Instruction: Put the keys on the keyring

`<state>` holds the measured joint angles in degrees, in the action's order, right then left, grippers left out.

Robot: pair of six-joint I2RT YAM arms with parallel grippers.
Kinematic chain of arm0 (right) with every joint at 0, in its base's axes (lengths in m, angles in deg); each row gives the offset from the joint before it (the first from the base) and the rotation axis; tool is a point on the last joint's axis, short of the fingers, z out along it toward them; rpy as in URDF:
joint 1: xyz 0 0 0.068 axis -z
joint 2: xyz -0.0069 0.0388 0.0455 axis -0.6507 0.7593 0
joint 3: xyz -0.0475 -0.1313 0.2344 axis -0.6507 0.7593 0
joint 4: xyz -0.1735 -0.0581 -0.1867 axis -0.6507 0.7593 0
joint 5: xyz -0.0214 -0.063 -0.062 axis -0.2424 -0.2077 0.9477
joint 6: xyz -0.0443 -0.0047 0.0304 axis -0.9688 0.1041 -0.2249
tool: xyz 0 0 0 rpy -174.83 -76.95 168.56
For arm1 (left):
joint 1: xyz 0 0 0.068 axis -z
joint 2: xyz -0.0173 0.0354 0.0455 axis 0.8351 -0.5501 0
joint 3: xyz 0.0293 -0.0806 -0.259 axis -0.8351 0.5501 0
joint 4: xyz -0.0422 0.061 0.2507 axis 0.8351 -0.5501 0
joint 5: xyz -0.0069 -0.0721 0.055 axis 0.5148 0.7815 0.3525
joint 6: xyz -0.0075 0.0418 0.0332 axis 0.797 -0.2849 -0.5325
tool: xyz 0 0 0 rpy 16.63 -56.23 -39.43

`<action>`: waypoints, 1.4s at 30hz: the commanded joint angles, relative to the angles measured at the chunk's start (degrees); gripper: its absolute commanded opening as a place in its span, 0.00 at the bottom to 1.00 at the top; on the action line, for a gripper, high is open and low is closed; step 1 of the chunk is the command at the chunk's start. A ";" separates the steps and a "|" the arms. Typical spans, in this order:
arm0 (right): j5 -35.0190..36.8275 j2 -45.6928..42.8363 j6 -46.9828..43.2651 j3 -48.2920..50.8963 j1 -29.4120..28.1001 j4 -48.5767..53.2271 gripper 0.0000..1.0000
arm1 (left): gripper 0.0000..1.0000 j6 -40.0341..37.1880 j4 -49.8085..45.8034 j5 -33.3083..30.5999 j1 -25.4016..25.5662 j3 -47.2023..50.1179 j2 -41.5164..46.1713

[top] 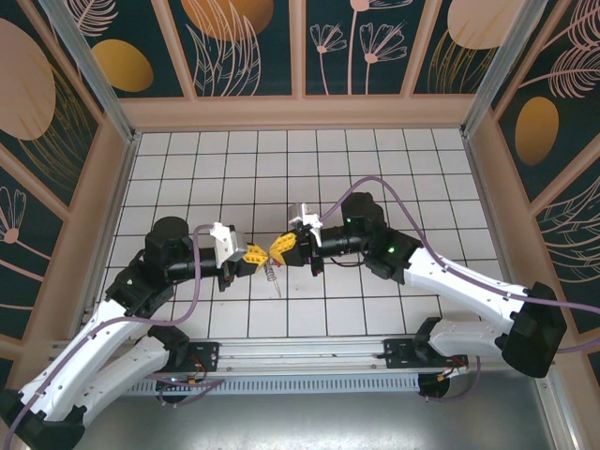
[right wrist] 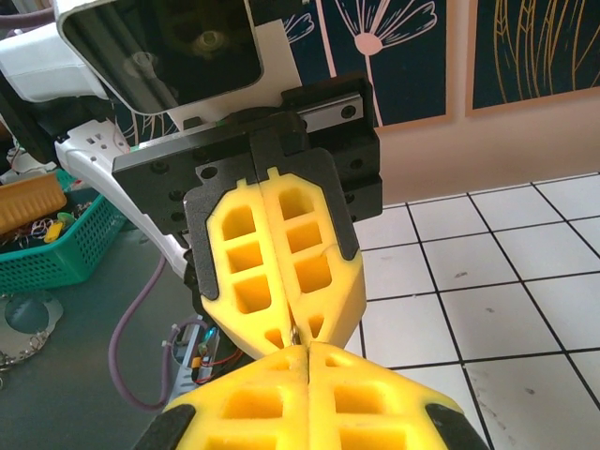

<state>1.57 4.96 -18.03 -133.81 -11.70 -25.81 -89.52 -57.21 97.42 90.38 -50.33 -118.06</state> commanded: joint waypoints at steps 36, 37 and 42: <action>-2.39 4.34 3.88 -1.59 1.42 3.05 0.00 | 0.00 0.64 7.28 -1.60 -0.03 0.34 3.21; -2.44 4.35 3.85 -1.63 1.42 3.07 0.01 | 0.00 0.73 7.28 -1.66 -0.09 0.36 3.19; -2.26 3.75 3.61 -1.16 1.47 3.14 0.14 | 0.00 1.02 7.59 -1.46 -0.02 0.23 3.29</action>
<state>-0.35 8.06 -14.49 -134.29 -10.36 -25.27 -89.46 -56.52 93.79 90.38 -49.52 -116.00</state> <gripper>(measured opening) 0.127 0.043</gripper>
